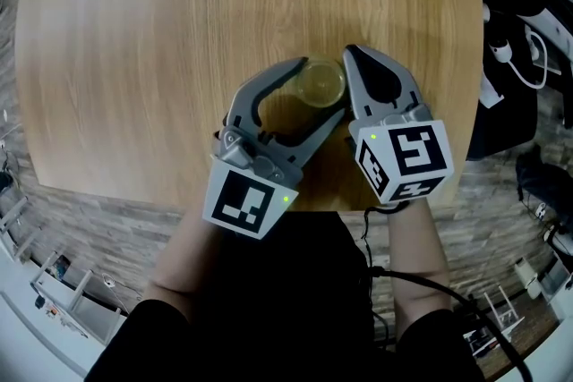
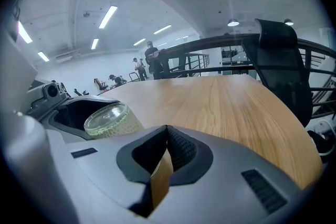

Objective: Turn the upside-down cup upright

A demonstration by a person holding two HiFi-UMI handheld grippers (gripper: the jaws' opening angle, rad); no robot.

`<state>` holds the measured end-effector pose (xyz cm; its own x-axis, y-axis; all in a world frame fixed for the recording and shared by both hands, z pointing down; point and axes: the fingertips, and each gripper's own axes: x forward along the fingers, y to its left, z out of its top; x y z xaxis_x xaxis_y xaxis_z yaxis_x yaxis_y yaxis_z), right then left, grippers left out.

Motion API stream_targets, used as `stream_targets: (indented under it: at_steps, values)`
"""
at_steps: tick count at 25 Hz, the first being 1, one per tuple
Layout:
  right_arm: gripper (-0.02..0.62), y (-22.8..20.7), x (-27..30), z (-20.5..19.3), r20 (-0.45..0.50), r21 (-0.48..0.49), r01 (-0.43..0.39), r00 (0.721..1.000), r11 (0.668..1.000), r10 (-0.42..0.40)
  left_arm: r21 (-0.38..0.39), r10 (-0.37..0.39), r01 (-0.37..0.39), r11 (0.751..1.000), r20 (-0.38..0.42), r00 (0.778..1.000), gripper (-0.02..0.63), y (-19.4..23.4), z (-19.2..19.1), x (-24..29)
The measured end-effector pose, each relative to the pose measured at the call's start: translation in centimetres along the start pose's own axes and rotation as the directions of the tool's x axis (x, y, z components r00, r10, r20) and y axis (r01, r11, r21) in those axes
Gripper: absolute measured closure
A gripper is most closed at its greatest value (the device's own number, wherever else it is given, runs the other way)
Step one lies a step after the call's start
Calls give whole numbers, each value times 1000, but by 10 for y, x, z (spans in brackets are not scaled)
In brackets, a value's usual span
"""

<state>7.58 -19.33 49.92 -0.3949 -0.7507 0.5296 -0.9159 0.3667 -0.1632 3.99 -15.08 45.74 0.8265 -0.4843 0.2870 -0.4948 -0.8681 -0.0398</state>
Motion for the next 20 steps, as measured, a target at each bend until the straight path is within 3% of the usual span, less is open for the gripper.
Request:
stream_targets:
  at_steps: [9,13,15,20]
  values:
    - [580,-13,-14,9,69,0,81,994,997,-81,22,6,-7,1000,37,999,324,4,7,-18]
    - [580,-5,-53,31,138,-19,108,985,994,-105,-111,58,-46,993,102,993,325,19,36,-61]
    - [580,14,-83,50,181,-32,104,979,994,-97,-157,104,-79,984,155,982,368,22,62,-83]
    - [581,65,-147,110,326,-61,83,943,995,-59,-117,217,-197,973,190,958,546,6,114,-119]
